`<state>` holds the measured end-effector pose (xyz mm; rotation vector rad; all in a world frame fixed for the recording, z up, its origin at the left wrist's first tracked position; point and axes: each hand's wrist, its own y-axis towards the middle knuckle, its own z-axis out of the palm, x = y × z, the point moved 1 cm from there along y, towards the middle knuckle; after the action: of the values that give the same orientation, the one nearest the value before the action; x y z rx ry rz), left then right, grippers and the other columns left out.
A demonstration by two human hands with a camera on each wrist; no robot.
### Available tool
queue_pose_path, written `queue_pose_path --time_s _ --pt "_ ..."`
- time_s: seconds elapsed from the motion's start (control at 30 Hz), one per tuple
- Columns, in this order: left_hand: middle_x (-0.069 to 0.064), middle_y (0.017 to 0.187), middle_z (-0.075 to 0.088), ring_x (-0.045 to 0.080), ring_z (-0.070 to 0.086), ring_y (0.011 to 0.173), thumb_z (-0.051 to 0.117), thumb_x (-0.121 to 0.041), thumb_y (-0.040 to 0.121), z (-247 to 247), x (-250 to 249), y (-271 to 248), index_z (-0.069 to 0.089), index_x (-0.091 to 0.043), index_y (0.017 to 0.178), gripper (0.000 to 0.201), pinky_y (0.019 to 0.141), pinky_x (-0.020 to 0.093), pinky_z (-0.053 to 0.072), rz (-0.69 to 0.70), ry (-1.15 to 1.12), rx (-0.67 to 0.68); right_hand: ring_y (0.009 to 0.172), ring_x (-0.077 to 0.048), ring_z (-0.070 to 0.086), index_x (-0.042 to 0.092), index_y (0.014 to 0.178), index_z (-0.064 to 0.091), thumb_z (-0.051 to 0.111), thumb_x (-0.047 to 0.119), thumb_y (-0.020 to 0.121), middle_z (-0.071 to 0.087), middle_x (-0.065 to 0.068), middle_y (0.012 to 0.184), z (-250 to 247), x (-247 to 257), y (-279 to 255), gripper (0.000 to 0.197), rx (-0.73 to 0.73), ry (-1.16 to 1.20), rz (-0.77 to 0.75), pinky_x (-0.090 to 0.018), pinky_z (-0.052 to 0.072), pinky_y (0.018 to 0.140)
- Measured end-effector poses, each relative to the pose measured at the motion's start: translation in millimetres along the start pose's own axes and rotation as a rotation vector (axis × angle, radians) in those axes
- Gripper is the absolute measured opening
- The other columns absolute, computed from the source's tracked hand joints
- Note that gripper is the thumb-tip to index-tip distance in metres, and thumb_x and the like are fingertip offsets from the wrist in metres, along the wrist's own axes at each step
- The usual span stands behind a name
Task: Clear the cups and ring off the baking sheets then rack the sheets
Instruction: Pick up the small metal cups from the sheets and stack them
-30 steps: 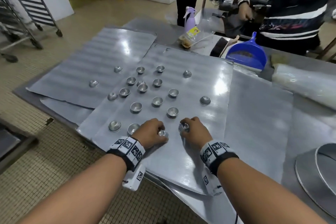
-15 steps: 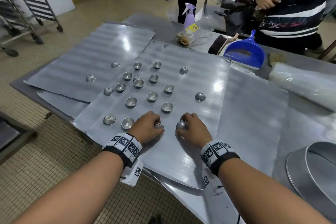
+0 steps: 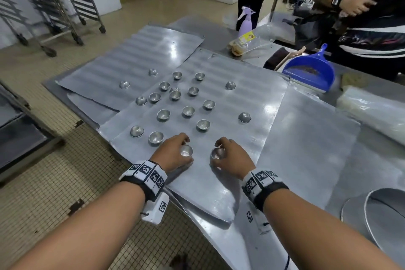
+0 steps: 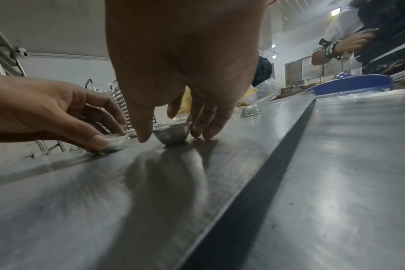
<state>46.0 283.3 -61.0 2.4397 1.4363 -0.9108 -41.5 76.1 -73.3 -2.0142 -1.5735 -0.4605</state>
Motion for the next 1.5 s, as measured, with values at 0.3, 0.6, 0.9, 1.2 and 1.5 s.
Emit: queue_pose_path --time_s 0.3,0.6,0.9,1.2,1.5 --pt "0.003 0.125 0.057 0.021 0.056 0.115 0.081 -0.032 0.077 -1.1 6.1 1.5 0.059 -0.016 0.13 0.059 0.092 0.025 0.04 -0.065 0.031 0.037 0.12 -0.025 0.053 0.018 0.14 0.05 0.069 0.036 0.085 0.055 -0.006 0.131 0.3 -1.4 2.8 0.06 0.013 -0.054 0.038 -0.032 0.042 0.096" --pt "0.001 0.114 0.059 0.019 0.059 0.104 0.082 -0.017 0.071 -8.5 16.2 4.2 0.062 -0.018 0.121 0.054 0.09 0.027 0.046 -0.092 -0.244 -0.028 0.115 -0.025 0.056 0.016 0.136 0.055 0.067 0.036 0.087 0.057 -0.006 0.127 3.4 1.6 7.2 0.055 -0.02 -0.057 0.075 -0.031 0.044 0.094" --pt "-0.007 0.099 0.063 0.012 0.062 0.089 0.083 -0.004 0.074 -14.8 22.5 1.9 0.065 -0.016 0.115 0.047 0.062 0.01 0.051 -0.091 -0.475 -0.004 0.112 -0.025 0.061 0.019 0.133 0.058 0.071 0.032 0.083 0.064 -0.008 0.125 -2.5 9.3 6.7 0.053 -0.05 0.032 0.097 -0.033 0.049 0.092" --pt "0.002 0.106 0.068 0.026 0.067 0.107 0.082 -0.003 0.074 -15.9 30.0 -2.0 0.068 -0.018 0.12 0.051 0.09 0.045 0.059 -0.113 -0.645 0.063 0.097 -0.015 0.066 0.025 0.126 0.064 0.082 0.032 0.076 0.068 0.002 0.114 -13.9 50.1 9.8 0.054 -0.133 0.276 -0.035 -0.027 0.051 0.086" --pt "0.002 0.108 0.075 0.024 0.07 0.106 0.081 -0.025 0.064 -25.9 27.7 -7.8 0.069 -0.029 0.119 0.057 0.095 0.05 0.056 -0.076 -0.698 0.15 0.095 -0.007 0.063 0.023 0.133 0.059 0.081 0.035 0.079 0.067 0.007 0.123 -10.5 72.4 14.9 0.06 -0.052 0.198 -0.19 -0.02 0.047 0.082"
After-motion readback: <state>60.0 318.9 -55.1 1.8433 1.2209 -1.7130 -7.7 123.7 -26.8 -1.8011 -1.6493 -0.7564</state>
